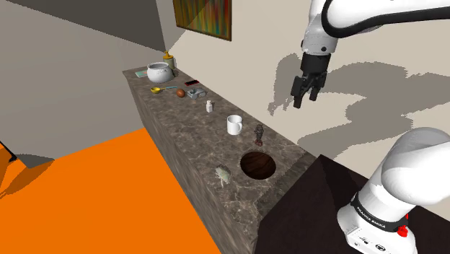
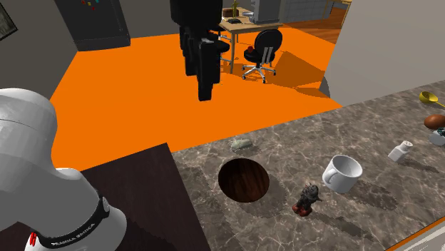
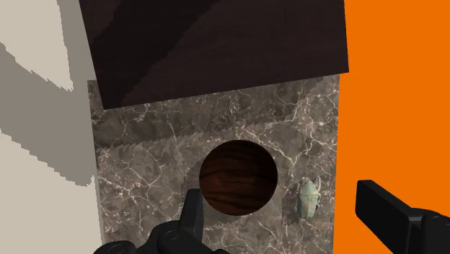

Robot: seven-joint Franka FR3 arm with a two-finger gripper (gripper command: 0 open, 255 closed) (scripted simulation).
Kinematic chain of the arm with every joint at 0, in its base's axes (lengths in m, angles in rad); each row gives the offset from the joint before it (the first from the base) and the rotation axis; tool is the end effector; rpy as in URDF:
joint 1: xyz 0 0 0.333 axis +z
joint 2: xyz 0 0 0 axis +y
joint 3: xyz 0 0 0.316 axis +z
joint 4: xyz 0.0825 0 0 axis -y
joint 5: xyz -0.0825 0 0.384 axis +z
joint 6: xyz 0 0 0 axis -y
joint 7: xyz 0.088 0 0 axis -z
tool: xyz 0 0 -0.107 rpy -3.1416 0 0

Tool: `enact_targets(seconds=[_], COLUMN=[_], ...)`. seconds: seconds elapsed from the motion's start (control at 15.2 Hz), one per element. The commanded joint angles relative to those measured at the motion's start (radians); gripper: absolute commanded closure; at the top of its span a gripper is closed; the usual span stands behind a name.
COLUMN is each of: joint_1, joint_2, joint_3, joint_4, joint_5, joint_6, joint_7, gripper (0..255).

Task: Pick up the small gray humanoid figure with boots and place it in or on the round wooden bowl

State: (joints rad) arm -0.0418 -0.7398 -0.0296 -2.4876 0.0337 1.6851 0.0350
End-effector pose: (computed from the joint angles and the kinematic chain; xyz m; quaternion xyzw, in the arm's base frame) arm 0.3209 -0.0210 0.5233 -0.9978 0.0514 0.0311 0.0271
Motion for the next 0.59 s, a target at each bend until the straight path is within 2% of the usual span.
enact_targets(seconds=[0.0,0.53], joint_1=[-0.007,-0.027], joint_2=[0.02,0.193], joint_3=[-0.016,-0.093], joint_4=[-0.057,-0.176], joint_5=[-0.01,-0.034], joint_6=[0.1,0.472], joint_7=[-0.023,-0.122], gripper=[0,0])
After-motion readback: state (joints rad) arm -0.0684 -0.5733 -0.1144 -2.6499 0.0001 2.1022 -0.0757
